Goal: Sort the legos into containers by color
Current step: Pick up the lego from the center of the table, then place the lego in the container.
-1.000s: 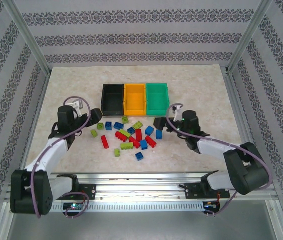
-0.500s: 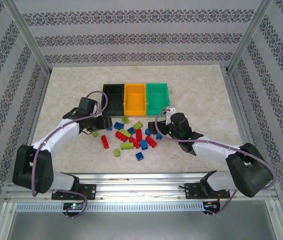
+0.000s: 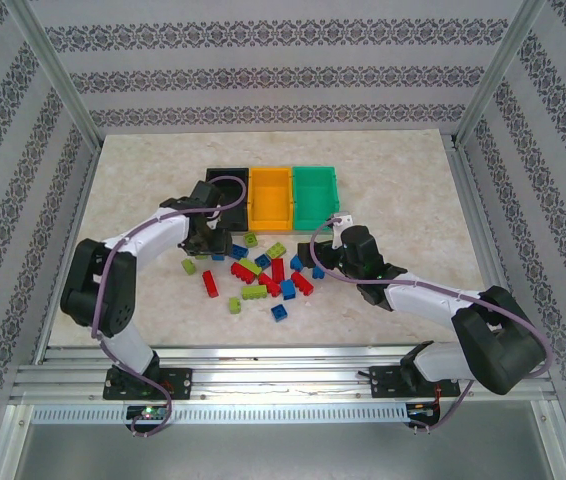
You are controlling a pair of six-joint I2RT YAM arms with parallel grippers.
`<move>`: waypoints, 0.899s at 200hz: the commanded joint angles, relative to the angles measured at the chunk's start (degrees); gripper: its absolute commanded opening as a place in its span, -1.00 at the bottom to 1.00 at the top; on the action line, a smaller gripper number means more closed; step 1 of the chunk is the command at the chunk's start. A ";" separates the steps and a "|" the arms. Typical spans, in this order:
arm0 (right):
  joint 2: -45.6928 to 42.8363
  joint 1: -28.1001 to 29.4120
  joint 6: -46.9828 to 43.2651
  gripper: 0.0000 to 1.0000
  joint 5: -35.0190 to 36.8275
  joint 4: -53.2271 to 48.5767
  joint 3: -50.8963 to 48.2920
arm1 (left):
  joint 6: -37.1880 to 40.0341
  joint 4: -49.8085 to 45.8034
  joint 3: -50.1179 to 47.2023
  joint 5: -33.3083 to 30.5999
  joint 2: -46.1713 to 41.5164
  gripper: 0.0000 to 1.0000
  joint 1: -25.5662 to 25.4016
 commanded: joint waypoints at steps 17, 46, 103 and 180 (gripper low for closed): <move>-0.45 0.65 -1.13 0.96 1.43 0.59 0.24 | 2.30 -3.59 4.24 -1.78 4.93 0.14 -1.17; -0.53 0.78 -1.38 0.96 1.81 0.62 0.14 | 2.85 -4.09 4.66 -2.37 5.44 -0.14 -1.28; -0.27 0.80 -2.00 0.96 2.50 0.57 0.32 | 3.03 -5.51 7.17 -2.08 -1.74 -0.43 -1.30; -0.24 1.00 -2.09 0.96 2.24 0.30 0.58 | 6.74 -9.53 27.89 -6.05 7.25 -0.25 -0.77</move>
